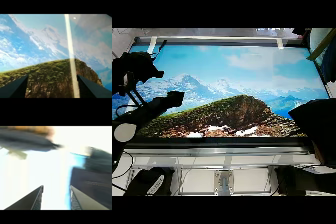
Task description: Fold the clothes and pants, and hang the long-sleeved shirts on hangers.
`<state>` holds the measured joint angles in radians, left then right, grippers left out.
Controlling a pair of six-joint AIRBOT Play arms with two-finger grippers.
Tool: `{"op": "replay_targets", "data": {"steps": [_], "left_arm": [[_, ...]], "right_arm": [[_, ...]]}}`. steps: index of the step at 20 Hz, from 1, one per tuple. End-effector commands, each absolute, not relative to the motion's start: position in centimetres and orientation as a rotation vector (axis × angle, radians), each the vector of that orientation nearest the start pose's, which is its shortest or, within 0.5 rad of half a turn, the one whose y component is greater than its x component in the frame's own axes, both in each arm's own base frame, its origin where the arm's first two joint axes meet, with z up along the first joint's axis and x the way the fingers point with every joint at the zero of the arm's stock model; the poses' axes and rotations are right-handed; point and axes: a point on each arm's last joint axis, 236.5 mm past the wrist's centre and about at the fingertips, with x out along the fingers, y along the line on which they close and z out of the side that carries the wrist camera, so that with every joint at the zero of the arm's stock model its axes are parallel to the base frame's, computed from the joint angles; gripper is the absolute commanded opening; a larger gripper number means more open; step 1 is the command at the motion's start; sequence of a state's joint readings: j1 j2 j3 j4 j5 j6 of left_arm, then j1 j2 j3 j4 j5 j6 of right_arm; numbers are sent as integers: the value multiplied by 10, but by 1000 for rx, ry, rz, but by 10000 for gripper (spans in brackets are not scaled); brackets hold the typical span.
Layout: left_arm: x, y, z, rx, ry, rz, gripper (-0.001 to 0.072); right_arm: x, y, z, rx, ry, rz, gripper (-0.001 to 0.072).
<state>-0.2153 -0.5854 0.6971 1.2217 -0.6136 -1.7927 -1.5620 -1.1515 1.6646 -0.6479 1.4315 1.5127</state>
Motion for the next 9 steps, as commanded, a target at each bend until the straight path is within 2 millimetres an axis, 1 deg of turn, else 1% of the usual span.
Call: {"op": "replay_targets", "data": {"steps": [1,3,4,5,6,8,9], "left_arm": [[324,-118,149,-490,571,-274,698],[324,-118,149,-490,572,-274,697],[324,-118,149,-490,571,-274,698],[324,-118,149,-490,571,-274,698],[324,-118,149,-490,572,-274,698],[324,-118,149,-490,572,-274,698],[324,-118,149,-490,572,-274,698]], "right_arm": [[285,-229,378,766,206,-219,385],[320,-158,374,647,315,-47,384],[332,-126,368,604,372,23,384],[340,-92,357,561,449,96,384],[344,-63,343,516,530,160,384],[344,-23,318,412,663,223,384],[344,-9,309,365,707,242,384]]}}
